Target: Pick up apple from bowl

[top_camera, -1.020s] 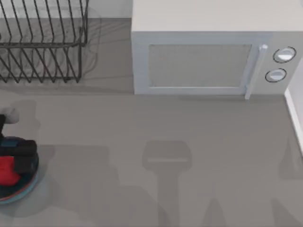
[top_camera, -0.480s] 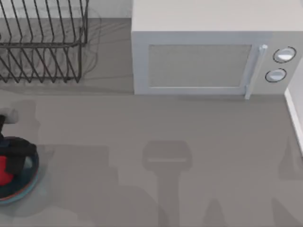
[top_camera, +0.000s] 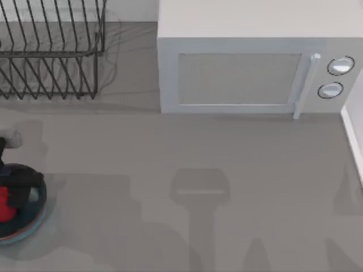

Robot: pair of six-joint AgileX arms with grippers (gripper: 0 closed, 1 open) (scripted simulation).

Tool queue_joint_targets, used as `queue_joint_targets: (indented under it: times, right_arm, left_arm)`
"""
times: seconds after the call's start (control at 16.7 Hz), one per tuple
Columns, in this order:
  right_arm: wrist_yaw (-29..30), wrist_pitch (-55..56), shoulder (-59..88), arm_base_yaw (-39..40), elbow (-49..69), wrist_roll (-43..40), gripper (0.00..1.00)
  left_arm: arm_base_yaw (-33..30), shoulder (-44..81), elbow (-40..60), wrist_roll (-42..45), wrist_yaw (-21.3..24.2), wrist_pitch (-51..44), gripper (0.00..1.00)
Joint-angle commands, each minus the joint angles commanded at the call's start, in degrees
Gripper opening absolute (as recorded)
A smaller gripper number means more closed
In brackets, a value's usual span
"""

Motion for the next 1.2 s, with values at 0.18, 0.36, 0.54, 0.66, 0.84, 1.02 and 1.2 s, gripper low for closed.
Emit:
queue_joint_targets:
  times: [0.18, 0.36, 0.54, 0.66, 0.84, 1.02, 1.2]
  right_arm:
    - [0.0, 0.0, 0.0, 0.0, 0.0, 0.0, 1.00]
    - [0.0, 0.0, 0.0, 0.0, 0.0, 0.0, 1.00]
    - [0.0, 0.0, 0.0, 0.0, 0.0, 0.0, 1.00]
    - [0.0, 0.0, 0.0, 0.0, 0.0, 0.0, 1.00]
    - [0.0, 0.0, 0.0, 0.0, 0.0, 0.0, 1.00]
    - [0.0, 0.0, 0.0, 0.0, 0.0, 0.0, 1.00]
    - [0.0, 0.0, 0.0, 0.0, 0.0, 0.0, 1.00]
  left_arm:
    - [-0.2, -1.7, 1.1, 0.1, -0.4, -1.1, 0.00]
    - [-0.2, -1.4, 5.0, 0.1, -0.4, -5.0, 0.00]
    - [-0.3, -1.1, 14.2, 0.0, -0.4, -14.3, 0.00]
    - [-0.4, -1.3, 22.5, -0.1, -0.4, -23.3, 0.00]
    - [-0.6, -2.0, 35.7, -0.3, -0.4, -38.0, 0.00]
    - [-0.8, -3.3, 47.2, -0.5, -0.4, -50.5, 0.00]
    - [-0.9, -4.6, 54.6, -0.7, -0.4, -58.0, 0.00]
